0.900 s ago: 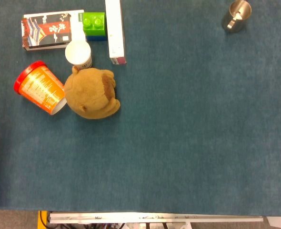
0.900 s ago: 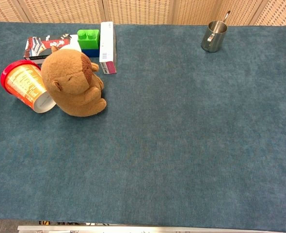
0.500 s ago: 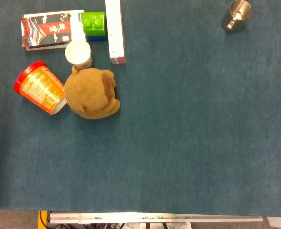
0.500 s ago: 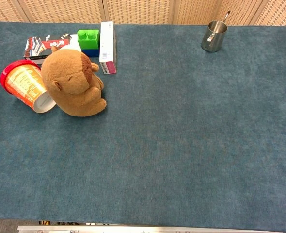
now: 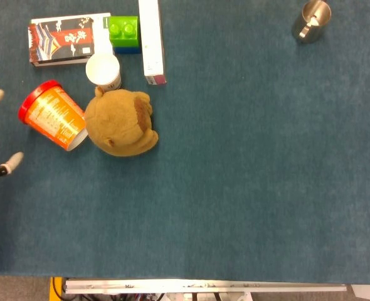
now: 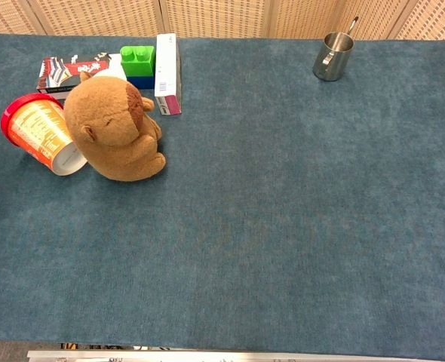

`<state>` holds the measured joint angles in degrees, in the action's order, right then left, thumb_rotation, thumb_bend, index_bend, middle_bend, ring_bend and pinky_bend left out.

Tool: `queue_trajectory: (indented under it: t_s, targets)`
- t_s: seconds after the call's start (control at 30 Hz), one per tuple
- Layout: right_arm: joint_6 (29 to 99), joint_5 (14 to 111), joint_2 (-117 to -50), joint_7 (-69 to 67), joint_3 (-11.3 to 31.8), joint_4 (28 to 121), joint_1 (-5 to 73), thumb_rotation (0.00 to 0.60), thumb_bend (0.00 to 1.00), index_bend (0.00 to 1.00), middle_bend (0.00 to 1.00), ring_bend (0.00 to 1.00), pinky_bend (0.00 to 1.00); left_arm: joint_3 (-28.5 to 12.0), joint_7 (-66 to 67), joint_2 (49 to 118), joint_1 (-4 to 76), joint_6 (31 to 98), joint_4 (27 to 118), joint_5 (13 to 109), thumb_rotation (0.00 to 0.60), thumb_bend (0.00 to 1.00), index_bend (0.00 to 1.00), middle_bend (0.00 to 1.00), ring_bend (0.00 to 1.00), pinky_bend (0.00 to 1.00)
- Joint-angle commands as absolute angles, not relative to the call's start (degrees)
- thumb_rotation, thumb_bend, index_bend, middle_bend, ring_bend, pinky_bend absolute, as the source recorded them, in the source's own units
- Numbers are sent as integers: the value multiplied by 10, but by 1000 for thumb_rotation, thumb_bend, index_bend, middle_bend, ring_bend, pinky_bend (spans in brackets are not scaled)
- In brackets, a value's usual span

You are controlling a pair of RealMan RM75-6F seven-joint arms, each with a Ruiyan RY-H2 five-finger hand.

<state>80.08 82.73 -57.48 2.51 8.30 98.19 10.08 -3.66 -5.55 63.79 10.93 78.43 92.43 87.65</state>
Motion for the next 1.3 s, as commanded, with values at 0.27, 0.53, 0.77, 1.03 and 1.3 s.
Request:
queue_trajectory:
  t_s: [0.27,0.53,0.77,1.03,1.3]
  targets:
    - [796,819,-565,30,86,996,106,600,122,289,303,183,207,-39,-182,647,201,713,890,944,301,177,55,77,79,19]
    - [797,814,-556,33,88,1003,107,600,122,286,303,183,207,-44,-223,679,263,671,859,962,191,146,50,71,59,19]
    - [792,809,-554,38,88,1008,110,600,122,286,303,183,207,-47,-233,712,301,651,832,966,182,144,48,70,56,16]
    - [791,804,-554,40,85,1008,109,600,122,286,303,183,207,-49,-202,748,326,643,810,957,181,143,43,62,31,9]
    - [788,798,-558,42,80,1007,108,600,122,286,303,183,207,-47,-176,773,348,630,800,948,168,142,42,51,20,8]
